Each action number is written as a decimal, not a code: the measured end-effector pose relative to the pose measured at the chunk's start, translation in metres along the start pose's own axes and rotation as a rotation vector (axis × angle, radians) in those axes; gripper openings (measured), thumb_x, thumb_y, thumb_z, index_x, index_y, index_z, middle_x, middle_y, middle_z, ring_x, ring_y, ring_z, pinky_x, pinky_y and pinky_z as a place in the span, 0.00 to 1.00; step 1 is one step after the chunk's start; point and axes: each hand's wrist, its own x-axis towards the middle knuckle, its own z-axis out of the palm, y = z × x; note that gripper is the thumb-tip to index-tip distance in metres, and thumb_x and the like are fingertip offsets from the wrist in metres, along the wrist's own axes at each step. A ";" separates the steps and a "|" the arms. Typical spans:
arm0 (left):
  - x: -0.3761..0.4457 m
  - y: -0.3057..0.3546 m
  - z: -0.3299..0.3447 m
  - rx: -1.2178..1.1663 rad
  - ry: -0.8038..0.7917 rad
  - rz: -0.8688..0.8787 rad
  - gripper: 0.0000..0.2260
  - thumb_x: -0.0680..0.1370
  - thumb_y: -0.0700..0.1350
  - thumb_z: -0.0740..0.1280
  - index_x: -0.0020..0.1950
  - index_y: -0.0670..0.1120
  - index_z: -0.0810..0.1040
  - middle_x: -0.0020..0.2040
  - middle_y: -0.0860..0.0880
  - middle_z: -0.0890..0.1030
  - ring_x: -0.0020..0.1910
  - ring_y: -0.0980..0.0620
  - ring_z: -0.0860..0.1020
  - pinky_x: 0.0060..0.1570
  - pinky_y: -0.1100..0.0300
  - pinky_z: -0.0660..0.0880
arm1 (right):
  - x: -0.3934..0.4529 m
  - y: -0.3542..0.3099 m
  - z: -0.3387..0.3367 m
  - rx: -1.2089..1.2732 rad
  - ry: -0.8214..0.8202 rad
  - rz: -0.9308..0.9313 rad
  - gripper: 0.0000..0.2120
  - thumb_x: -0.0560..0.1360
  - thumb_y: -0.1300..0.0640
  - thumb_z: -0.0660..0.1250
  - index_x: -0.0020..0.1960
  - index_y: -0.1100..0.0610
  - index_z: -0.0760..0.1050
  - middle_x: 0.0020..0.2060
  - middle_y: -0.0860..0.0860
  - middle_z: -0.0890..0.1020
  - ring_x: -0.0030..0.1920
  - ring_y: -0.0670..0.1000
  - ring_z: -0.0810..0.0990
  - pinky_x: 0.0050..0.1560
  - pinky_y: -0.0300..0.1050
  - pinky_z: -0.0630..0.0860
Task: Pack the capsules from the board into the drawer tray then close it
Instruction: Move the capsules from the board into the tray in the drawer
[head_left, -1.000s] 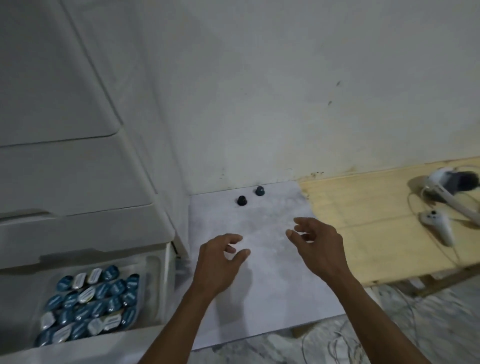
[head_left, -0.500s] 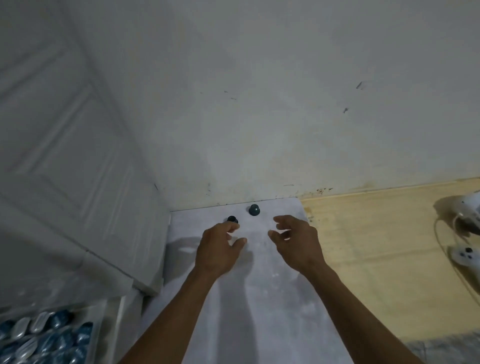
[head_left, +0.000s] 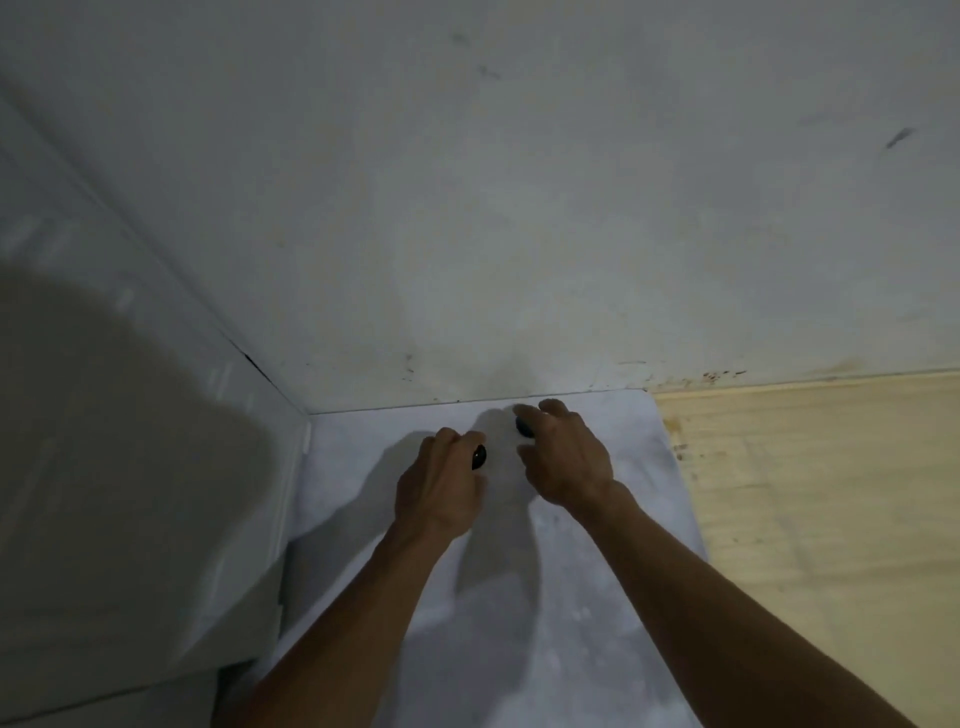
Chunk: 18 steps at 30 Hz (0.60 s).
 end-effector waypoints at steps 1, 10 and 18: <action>0.004 -0.002 0.004 0.022 -0.003 0.005 0.20 0.79 0.47 0.65 0.71 0.50 0.68 0.64 0.47 0.73 0.63 0.46 0.72 0.57 0.51 0.76 | 0.005 0.002 0.005 -0.008 -0.012 -0.007 0.24 0.77 0.57 0.66 0.72 0.50 0.67 0.65 0.52 0.73 0.62 0.55 0.74 0.56 0.53 0.79; 0.017 -0.008 0.021 -0.078 0.126 0.000 0.06 0.77 0.39 0.68 0.53 0.45 0.76 0.49 0.45 0.76 0.47 0.46 0.77 0.47 0.50 0.77 | 0.026 0.013 0.013 -0.013 0.060 -0.092 0.07 0.77 0.62 0.65 0.55 0.57 0.76 0.49 0.57 0.78 0.46 0.58 0.79 0.46 0.45 0.76; 0.013 -0.009 0.020 -0.130 0.055 0.061 0.21 0.80 0.40 0.64 0.73 0.48 0.69 0.59 0.44 0.72 0.56 0.45 0.75 0.60 0.51 0.75 | 0.016 0.024 0.007 0.065 -0.012 -0.162 0.23 0.78 0.63 0.65 0.72 0.55 0.67 0.60 0.58 0.72 0.54 0.59 0.78 0.57 0.48 0.77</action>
